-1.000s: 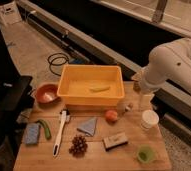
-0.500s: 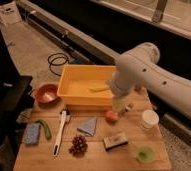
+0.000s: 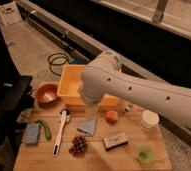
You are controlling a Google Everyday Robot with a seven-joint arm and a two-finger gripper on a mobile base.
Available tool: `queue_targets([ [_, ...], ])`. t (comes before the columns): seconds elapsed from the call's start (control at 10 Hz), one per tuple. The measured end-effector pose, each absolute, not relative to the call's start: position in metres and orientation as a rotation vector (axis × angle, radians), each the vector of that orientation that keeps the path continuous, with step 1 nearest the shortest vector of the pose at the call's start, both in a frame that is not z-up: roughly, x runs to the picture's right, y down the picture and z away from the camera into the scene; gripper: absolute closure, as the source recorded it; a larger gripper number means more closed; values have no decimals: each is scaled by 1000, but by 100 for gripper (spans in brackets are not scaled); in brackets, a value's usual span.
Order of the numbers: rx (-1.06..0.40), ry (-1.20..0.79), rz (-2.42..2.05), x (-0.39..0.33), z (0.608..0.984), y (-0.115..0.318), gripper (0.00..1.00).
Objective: Place pepper in red bowl
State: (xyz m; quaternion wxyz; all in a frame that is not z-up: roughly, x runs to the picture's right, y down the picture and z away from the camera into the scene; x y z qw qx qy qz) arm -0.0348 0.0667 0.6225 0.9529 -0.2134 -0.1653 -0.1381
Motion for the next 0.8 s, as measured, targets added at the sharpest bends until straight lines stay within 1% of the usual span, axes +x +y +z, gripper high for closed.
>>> queue_targets([
  [0.4, -436, -332, -288, -33, 623, 66, 20],
  [0.6, -442, -350, -346, -38, 634, 62, 20],
  [0.8, -444, -379, -436, -60, 642, 63, 20],
])
